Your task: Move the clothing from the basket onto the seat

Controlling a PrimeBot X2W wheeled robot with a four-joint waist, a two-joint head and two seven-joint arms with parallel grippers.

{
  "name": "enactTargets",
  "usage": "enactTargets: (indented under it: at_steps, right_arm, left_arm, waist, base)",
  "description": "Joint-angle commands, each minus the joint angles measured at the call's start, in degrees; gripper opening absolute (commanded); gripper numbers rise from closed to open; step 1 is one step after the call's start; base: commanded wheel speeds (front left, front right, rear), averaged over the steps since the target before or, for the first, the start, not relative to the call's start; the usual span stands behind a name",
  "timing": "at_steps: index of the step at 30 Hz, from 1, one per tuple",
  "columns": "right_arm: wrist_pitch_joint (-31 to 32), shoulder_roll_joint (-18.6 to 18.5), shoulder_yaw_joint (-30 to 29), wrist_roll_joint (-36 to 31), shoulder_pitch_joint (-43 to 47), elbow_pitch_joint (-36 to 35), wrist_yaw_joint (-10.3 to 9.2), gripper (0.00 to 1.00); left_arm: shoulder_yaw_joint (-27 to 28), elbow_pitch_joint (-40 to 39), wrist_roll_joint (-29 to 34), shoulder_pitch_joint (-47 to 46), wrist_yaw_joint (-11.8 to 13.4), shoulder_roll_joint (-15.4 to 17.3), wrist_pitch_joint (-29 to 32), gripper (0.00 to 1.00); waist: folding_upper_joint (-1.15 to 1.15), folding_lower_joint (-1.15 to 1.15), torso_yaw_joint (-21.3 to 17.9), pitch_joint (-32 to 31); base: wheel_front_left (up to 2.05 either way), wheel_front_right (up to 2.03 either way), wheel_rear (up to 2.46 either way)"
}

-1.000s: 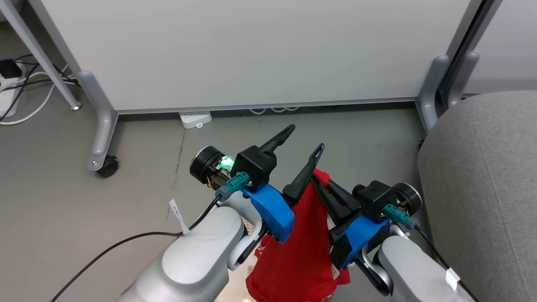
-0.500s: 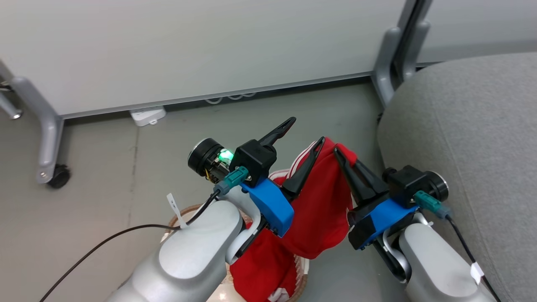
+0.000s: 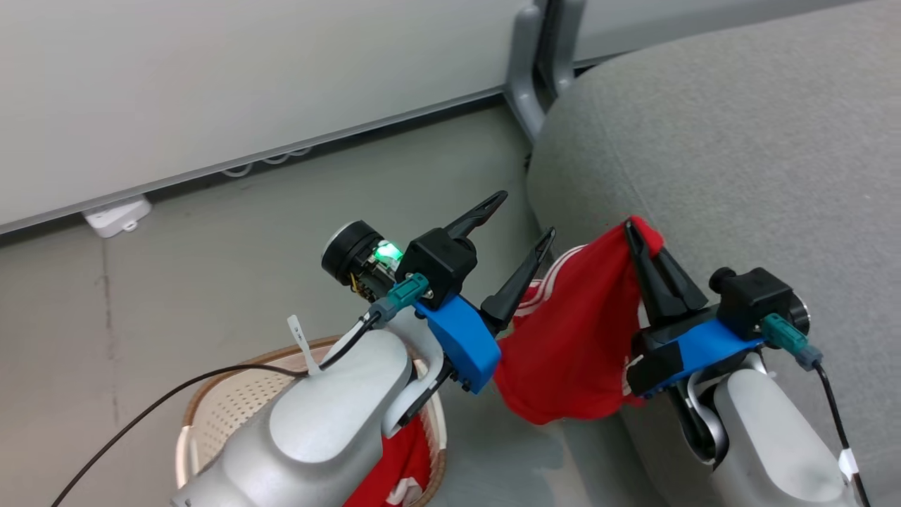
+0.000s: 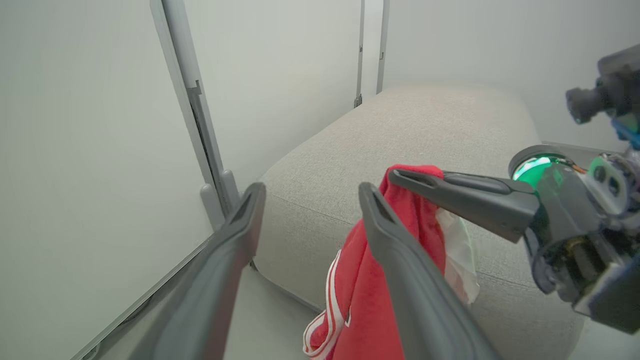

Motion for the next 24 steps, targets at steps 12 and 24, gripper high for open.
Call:
enactTargets:
  at_steps: [12,24]
  right_arm:
    - [-0.06,1.34,-6.88,-0.81,2.87,-2.29,-0.04,0.00]
    - [-0.07,1.57,-9.67,-2.23,0.96,-4.39,-0.04,0.00]
  left_arm:
    - [-1.35,-0.52,0.19,-1.20,-0.36,0.50,0.78,1.00]
    - [-2.34,-0.54,0.41,-2.08,-0.60,0.62,0.63,1.00]
  waist:
    - [0.00,0.00,-8.23,3.28]
    - [0.00,0.00,-8.77,5.73]
  base:
    - [0.00,0.00,0.00]
    - [0.00,0.00,0.00]
